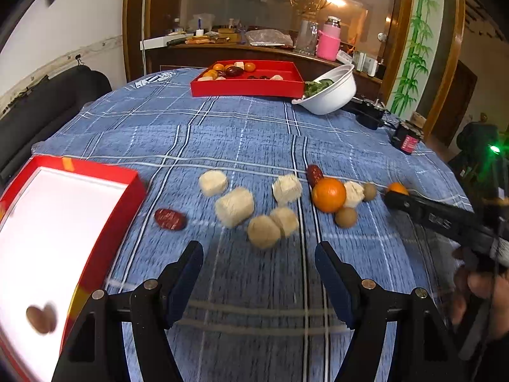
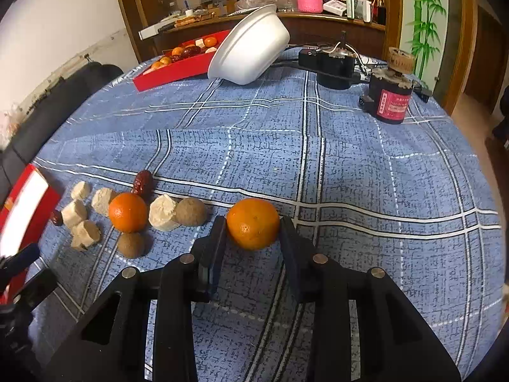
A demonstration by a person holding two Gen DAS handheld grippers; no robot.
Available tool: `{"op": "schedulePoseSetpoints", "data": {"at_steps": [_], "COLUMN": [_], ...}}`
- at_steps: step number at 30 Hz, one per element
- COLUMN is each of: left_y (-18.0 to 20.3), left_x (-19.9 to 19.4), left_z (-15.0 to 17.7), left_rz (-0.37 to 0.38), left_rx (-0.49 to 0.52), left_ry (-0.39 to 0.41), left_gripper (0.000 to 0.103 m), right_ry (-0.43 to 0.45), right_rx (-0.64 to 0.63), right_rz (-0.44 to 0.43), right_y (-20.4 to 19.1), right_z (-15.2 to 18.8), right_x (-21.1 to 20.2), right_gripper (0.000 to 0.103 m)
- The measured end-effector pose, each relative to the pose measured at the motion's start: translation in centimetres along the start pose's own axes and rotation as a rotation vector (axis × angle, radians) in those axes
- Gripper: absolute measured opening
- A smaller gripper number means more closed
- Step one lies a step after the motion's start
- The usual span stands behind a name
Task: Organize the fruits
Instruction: 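Grasp an orange with the right tool while the left tool grasps a pastry, then carry the orange and pastry into the red tray and release both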
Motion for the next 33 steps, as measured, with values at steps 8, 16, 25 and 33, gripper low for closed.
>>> {"op": "schedulePoseSetpoints", "data": {"at_steps": [8,16,25,33], "left_y": [0.9,0.7,-1.0,-1.7], "left_x": [3.0,2.5,-1.8,-4.9], "left_z": [-0.2,-0.1,2.5,4.8], "left_rz": [-0.056,-0.026,0.002,0.039], "left_rx": [0.048,0.049,0.014,-0.001], "left_ry": [-0.073,-0.079,-0.056,-0.04], "left_gripper": [0.041,0.024,0.024,0.024], "right_ry": [0.005,0.005,0.003,0.027], "right_rx": [0.046,0.045,0.005,-0.052], "right_rz": [-0.056,-0.057,-0.016,-0.003], "right_y": [0.5,0.5,-0.1,-2.7], "right_z": [-0.1,0.0,0.1,2.1], "right_x": [0.0,0.0,-0.4,-4.8], "right_gripper": [0.032,0.032,0.032,0.032]}}
Point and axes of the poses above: each gripper's, at about its wrist camera, not at the fingertips, and x roughly the way its jaws point, y to its right, z to its underside, the point moved 6 cm from there along x, roughly the way its jaws point, and after that the axes turned 11 degrees about -z, right-handed, at the moved point
